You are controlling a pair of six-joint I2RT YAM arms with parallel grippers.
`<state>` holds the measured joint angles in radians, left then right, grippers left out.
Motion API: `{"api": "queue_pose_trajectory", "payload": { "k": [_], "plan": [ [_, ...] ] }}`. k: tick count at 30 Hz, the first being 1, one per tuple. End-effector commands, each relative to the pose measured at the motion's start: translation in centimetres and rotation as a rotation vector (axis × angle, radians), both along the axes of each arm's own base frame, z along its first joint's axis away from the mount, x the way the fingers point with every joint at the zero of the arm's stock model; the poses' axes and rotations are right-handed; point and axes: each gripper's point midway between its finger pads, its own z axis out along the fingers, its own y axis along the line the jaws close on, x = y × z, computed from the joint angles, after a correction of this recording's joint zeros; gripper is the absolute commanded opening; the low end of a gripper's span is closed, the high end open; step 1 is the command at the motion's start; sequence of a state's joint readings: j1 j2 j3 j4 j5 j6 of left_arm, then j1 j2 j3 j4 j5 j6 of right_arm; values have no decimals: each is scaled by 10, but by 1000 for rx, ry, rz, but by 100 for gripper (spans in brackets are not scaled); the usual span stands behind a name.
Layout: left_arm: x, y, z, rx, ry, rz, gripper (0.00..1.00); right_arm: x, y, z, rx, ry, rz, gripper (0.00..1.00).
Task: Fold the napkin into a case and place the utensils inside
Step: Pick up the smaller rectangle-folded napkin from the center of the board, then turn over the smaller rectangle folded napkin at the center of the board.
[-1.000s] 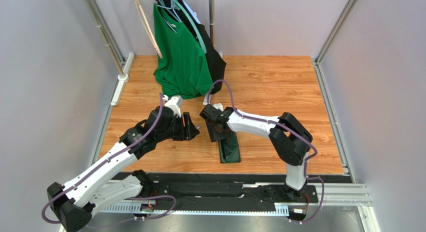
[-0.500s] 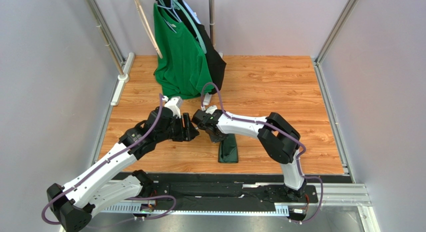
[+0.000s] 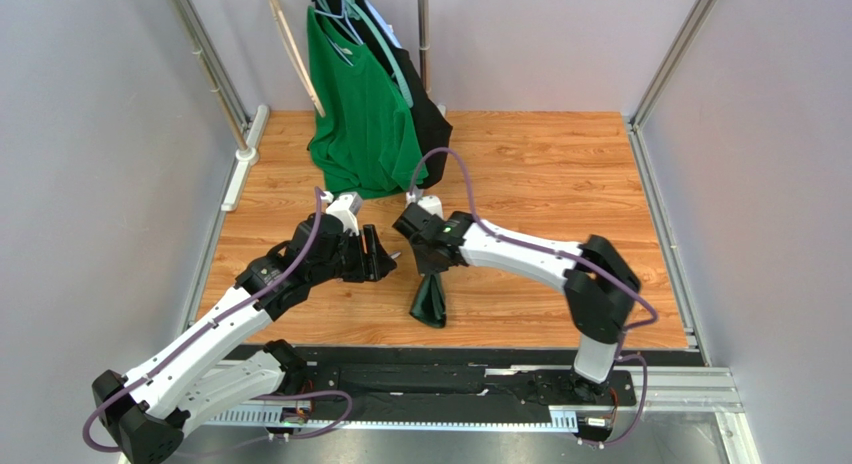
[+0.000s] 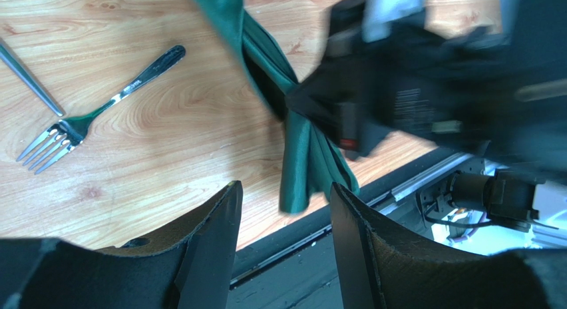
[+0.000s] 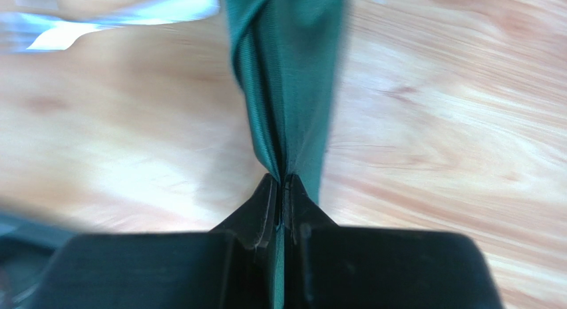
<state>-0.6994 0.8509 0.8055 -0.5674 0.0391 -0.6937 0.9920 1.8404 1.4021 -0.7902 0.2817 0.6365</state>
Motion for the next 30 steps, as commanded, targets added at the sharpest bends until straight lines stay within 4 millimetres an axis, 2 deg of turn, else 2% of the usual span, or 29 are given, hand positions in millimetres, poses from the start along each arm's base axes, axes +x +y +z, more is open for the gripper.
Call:
{"api": "queue_pose_trajectory", "payload": {
  "k": [1,2,3,4,5,7,8,9,11,13,14,16,17,18,20,21,27,30],
  "plan": [
    [2,5,8,-1,-20,18,60,0,33,44,409,19,13,0],
    [2,5,8,0,-17,19,60,-1,49,56,527,31,48,0],
    [2,5,8,-2,-18,20,60,3,49,62,589,38,27,0],
    [2,5,8,-4,-17,21,60,-2,44,49,598,67,22,0],
    [2,5,8,-5,-16,22,60,0,53,57,671,61,44,0],
    [3,5,9,-5,-15,24,60,3,53,54,742,82,22,0],
    [3,4,8,-3,-12,26,60,0,55,49,791,90,43,0],
    [3,4,8,-3,-12,25,60,7,54,49,829,91,18,0],
    [5,3,6,3,-5,28,60,5,53,36,894,123,16,0],
    [7,2,4,12,3,28,60,11,46,25,927,140,-29,0],
    [8,1,2,15,7,27,60,13,46,26,952,136,-23,0],
    [10,-1,1,16,12,25,60,11,34,13,949,152,-53,0],
    [11,-3,0,16,16,21,60,13,33,17,980,138,-41,0],
    [11,-4,0,13,16,18,60,12,21,7,973,148,-68,0],
    [13,-9,-4,10,25,9,60,13,13,9,1006,145,-73,0],
    [14,-11,-5,7,28,4,60,14,2,1,1003,154,-100,0],
    [24,-27,-18,11,58,-28,60,18,-31,-8,1048,166,-120,0],
    [30,-38,-26,7,73,-49,59,18,-47,-13,1061,170,-115,5]
  ]
}}
